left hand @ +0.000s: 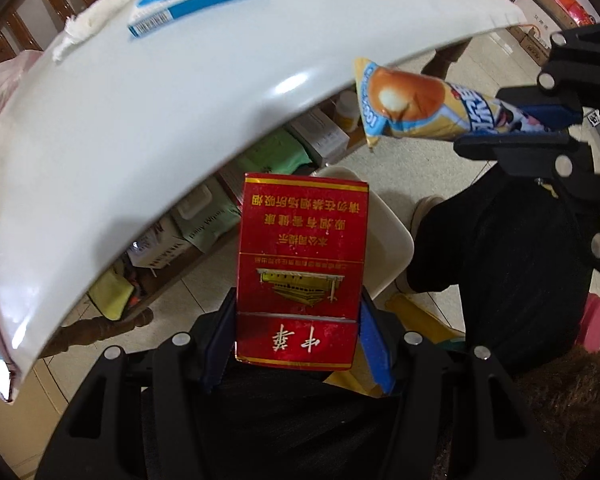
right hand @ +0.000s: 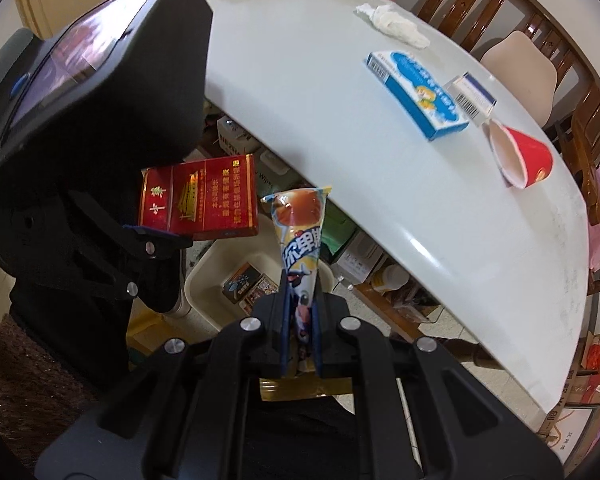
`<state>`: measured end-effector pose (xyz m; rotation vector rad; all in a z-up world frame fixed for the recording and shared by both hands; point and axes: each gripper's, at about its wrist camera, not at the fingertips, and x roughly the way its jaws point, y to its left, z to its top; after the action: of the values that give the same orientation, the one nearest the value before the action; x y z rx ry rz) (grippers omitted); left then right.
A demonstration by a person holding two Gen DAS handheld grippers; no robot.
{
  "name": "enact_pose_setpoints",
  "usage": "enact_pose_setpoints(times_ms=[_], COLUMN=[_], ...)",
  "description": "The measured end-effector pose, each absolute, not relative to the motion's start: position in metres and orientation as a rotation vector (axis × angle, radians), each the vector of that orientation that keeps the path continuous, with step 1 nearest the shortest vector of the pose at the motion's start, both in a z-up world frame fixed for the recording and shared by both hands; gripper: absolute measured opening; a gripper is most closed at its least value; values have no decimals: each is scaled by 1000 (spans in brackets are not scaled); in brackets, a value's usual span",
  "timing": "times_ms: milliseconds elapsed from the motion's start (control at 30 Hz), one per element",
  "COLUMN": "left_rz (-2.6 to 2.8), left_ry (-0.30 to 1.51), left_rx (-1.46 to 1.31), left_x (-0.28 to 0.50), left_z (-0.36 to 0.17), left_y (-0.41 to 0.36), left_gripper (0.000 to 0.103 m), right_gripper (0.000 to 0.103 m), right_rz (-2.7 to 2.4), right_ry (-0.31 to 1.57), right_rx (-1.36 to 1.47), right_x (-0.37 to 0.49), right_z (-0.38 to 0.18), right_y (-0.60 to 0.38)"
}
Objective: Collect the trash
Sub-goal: 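Lift the red pack and ice-cream wrapper and carry them over the bin, then open both tools to drop the red pack and wrapper into the bin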
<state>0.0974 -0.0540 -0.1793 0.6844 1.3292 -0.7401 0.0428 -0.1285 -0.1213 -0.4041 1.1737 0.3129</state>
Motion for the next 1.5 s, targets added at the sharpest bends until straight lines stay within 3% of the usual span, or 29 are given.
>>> enact_pose_setpoints(times_ms=[833,1500], left_rz=[-694,-607], left_ry=[1560,1733], left_rx=[511,537], left_x=[99,127], left_z=[-328,-443], left_y=[-47,-72], left_gripper=[55,55], right_gripper=[9,9], right_rz=[280,217], right_ry=[1300,1461], right_rx=[-268,-159], right_x=[46,84], right_z=[-248,-380], right_y=[-138,-152])
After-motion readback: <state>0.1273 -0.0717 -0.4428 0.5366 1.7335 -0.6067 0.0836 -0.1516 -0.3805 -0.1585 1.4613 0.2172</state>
